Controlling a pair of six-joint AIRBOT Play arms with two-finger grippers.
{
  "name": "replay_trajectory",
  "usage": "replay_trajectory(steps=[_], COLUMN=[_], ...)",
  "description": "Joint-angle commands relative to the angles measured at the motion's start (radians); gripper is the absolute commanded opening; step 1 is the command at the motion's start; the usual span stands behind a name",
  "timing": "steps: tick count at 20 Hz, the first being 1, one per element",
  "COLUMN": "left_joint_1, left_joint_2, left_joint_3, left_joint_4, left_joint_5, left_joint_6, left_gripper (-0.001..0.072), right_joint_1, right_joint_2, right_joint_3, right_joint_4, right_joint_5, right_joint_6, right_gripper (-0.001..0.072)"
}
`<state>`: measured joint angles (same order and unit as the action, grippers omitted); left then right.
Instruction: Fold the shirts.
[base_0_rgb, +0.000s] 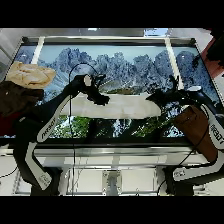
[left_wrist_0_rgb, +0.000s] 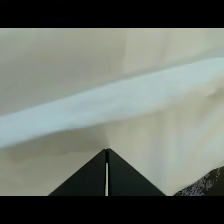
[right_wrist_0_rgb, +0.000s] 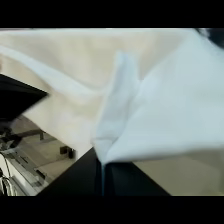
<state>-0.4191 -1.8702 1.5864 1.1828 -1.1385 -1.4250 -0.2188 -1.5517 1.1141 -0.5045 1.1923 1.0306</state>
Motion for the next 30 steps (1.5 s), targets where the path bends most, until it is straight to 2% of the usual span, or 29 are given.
replay_trajectory(steps=[1,3,5,8,10,12,14,15,16,17,18,20,23,26,27,30], left_joint_1=[0.000,0.000,0.000,0.000,0.000,0.000,0.000,0.000,0.000,0.000,0.000,0.000,0.000,0.000,0.000,0.000], left_joint_2=[-0.029,-0.040,-0.042,-0.042,-0.042,-0.042,-0.042,-0.042,-0.042,-0.042,-0.042,-0.042,-0.042,-0.042,-0.042,-0.042], left_joint_3=[0.001,0.001,0.001,0.001,0.001,0.001,0.001,0.001,0.001,0.001,0.001,0.001,0.001,0.001,0.001,0.001], left_joint_4=[-0.031,-0.080,-0.102,-0.106,-0.106,-0.108,-0.113,-0.113,-0.113,-0.113,-0.113,-0.113,-0.113,-0.113,-0.113,-0.113], left_joint_5=[-0.033,-0.029,-0.034,-0.042,-0.029,-0.011,-0.007,-0.008,-0.008,-0.008,-0.007,-0.005,-0.005,-0.004,-0.003,-0.004], left_joint_6=[0.010,0.024,0.036,0.057,0.064,0.064,0.064,0.064,0.064,0.064,0.064,0.064,0.064,0.064,0.064,0.063], left_gripper=[0.0016,0.0016,0.0016,0.0016,0.0016,0.0016,0.0017,0.0016,0.0016,0.0016,0.0016,0.0016,0.0016,0.0016,0.0016,0.0016], right_joint_1=[0.022,0.055,0.068,0.054,0.051,0.051,0.051,0.051,0.050,0.050,0.050,0.042,-0.016,-0.063,-0.068,-0.070], right_joint_2=[0.074,0.092,0.092,0.092,0.092,0.092,0.092,0.092,0.092,0.092,0.092,0.087,0.041,-0.020,-0.042,-0.110], right_joint_3=[0.078,0.161,0.204,0.184,0.152,0.105,0.053,0.031,0.018,0.014,0.014,0.014,0.012,0.012,0.012,0.012], right_joint_4=[0.066,0.004,-0.182,-0.483,-0.624,-0.702,-0.732,-0.749,-0.760,-0.779,-0.797,-0.830,-0.763,-0.646,-0.595,-0.433], right_joint_5=[0.050,0.043,0.021,0.056,0.082,0.051,-0.021,-0.066,-0.105,-0.138,-0.165,-0.184,-0.126,-0.094,-0.094,-0.089], right_joint_6=[-0.009,0.070,0.246,0.412,0.453,0.474,0.475,0.474,0.476,0.498,0.528,0.582,0.573,0.472,0.431,0.322], right_gripper=[0.0021,0.0022,0.0023,0.0023,0.0023,0.0024,0.0025,0.0083,0.0290,0.0531,0.0589,0.0587,0.0588,0.0596,0.0622,0.0621])
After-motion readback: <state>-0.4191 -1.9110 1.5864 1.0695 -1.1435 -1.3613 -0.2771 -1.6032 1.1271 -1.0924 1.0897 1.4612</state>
